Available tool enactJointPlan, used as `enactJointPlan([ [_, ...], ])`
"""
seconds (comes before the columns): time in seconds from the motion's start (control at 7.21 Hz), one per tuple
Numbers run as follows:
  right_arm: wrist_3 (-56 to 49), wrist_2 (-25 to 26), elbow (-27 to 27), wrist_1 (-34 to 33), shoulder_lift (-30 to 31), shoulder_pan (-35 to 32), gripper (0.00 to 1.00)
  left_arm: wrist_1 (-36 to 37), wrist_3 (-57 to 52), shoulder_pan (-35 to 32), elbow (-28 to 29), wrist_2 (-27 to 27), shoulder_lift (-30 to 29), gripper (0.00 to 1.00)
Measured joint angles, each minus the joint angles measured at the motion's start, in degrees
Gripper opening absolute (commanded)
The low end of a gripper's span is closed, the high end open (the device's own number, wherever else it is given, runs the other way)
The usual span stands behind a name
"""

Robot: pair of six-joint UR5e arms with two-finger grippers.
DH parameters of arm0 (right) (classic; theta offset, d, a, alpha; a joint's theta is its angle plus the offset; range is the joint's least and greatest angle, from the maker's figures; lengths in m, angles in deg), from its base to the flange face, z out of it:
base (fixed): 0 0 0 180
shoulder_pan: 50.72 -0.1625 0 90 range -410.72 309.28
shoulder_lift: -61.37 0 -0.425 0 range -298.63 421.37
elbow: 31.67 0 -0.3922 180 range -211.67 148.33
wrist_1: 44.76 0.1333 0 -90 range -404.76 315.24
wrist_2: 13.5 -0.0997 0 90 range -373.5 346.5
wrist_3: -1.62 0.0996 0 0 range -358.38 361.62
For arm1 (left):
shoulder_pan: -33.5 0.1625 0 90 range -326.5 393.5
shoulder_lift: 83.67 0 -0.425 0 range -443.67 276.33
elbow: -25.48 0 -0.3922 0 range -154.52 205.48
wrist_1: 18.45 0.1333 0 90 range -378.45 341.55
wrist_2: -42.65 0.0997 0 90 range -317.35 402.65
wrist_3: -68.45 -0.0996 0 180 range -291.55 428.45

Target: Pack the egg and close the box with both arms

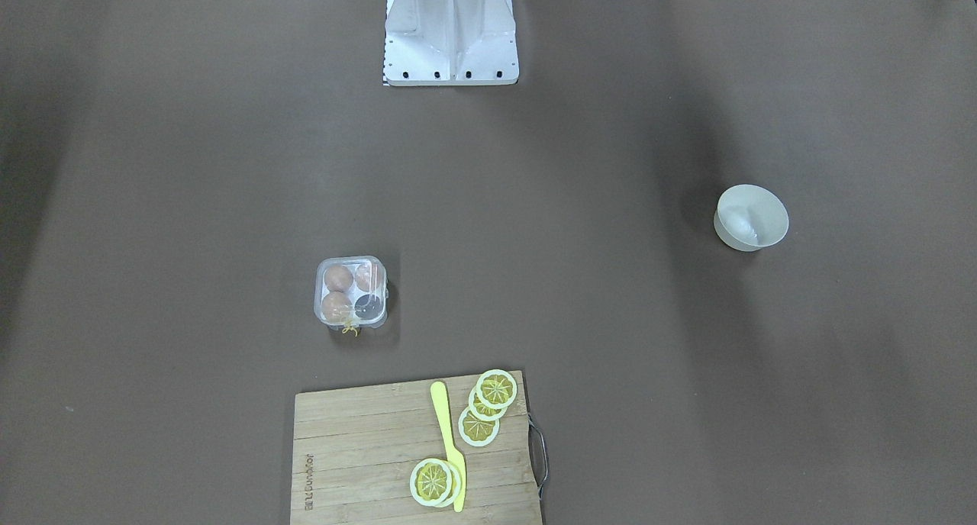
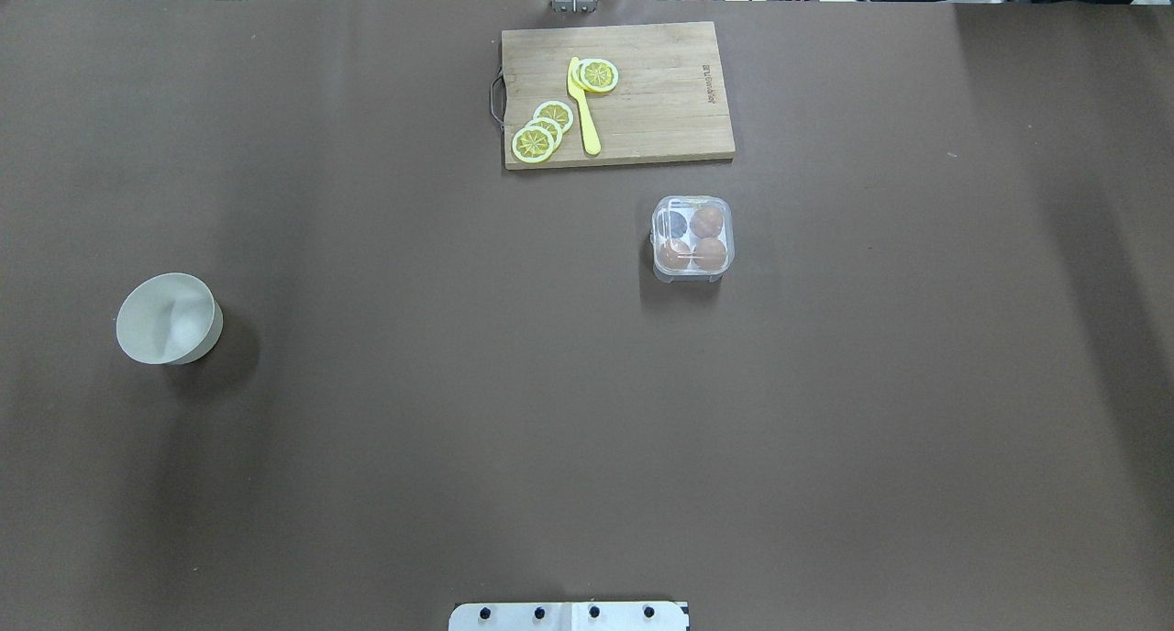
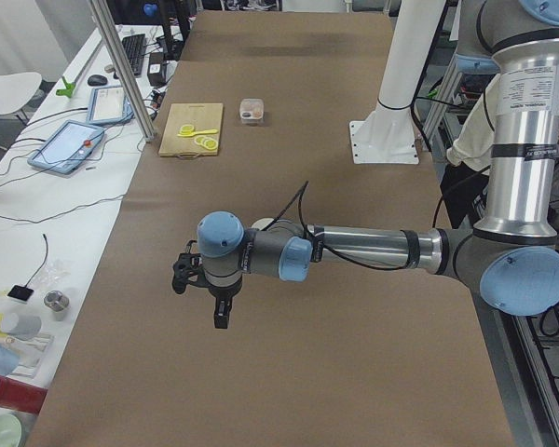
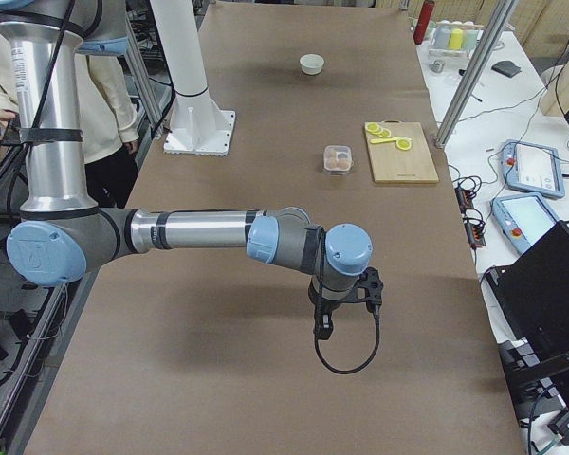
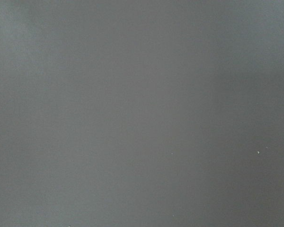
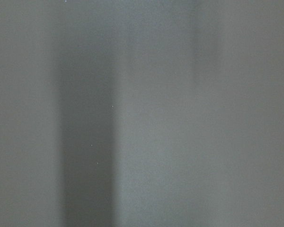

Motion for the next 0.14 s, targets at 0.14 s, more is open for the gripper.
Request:
enactJointPlan([
  [0.14,0.0,0.0,0.0,0.0,0.0,0.0,1.00,0.0,0.0,0.0,0.0,0.0,0.0,0.98],
])
